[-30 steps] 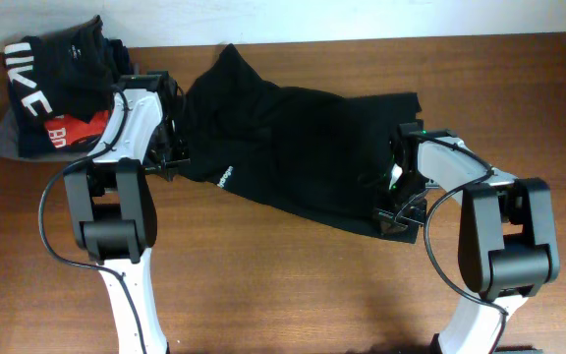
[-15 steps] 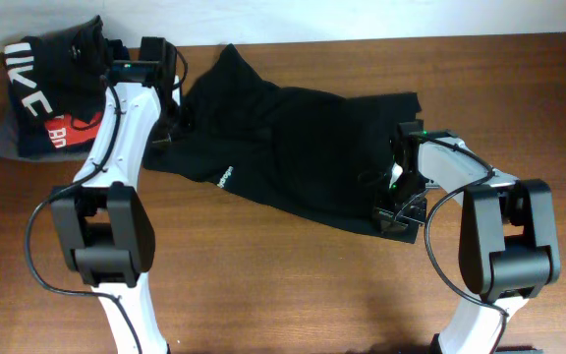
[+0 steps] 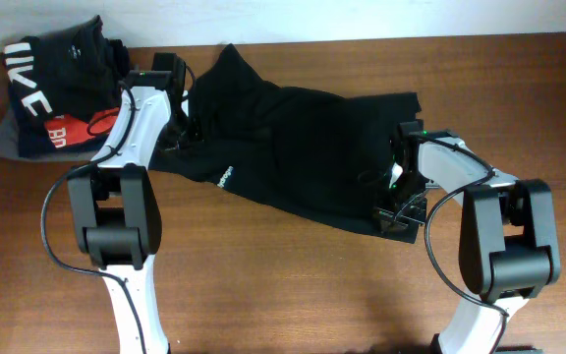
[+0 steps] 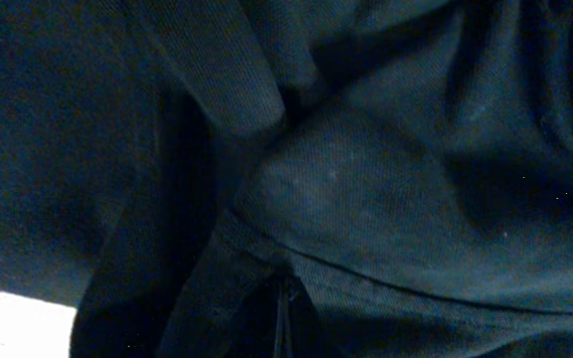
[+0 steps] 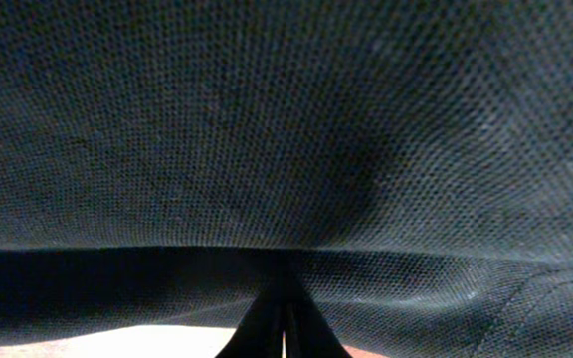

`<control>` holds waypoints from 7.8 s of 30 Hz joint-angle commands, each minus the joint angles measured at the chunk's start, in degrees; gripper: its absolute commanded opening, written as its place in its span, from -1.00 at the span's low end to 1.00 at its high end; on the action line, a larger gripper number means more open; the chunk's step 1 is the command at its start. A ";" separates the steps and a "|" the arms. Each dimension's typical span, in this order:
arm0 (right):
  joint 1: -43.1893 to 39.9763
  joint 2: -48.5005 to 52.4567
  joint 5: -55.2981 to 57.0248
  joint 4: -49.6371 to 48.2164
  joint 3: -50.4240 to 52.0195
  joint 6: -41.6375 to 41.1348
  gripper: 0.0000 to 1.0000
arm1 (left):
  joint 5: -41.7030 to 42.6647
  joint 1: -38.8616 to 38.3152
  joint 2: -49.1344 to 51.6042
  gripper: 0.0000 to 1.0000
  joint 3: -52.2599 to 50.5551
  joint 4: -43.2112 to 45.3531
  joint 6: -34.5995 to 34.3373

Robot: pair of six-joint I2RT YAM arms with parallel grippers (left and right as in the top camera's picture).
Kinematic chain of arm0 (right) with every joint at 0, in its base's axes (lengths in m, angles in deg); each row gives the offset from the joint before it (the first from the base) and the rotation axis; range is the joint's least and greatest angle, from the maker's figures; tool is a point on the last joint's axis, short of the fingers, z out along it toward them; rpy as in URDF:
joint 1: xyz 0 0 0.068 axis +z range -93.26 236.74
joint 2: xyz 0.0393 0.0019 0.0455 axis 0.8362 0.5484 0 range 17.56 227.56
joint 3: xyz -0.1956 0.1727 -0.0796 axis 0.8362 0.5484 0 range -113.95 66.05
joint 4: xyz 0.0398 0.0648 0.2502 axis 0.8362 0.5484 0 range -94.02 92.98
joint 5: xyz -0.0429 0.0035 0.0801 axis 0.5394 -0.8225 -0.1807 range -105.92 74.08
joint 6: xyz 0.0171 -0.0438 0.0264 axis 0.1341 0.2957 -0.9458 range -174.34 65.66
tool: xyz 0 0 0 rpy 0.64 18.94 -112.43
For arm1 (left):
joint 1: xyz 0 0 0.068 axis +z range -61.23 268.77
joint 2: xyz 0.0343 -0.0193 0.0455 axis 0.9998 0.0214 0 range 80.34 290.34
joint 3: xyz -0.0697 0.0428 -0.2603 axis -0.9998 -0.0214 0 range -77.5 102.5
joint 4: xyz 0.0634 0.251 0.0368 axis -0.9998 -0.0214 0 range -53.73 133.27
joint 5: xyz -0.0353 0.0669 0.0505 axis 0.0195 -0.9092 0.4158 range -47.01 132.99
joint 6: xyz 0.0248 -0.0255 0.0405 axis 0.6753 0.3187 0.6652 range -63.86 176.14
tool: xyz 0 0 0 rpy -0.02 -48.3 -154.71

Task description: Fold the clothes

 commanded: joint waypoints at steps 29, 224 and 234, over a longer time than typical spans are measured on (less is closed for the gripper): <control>-10.91 1.62 5.75 -3.96 1.18 1.84 -0.91 | -9.05 3.37 4.31 -0.99 -0.22 -17.18 -13.81; -11.23 26.64 2.67 -41.51 -35.32 18.29 -0.76 | 15.96 -3.28 18.97 -1.00 17.14 18.69 6.62; -12.33 26.40 2.67 -27.15 -47.41 18.32 -0.92 | 15.93 -3.28 15.06 -0.99 17.16 17.05 7.02</control>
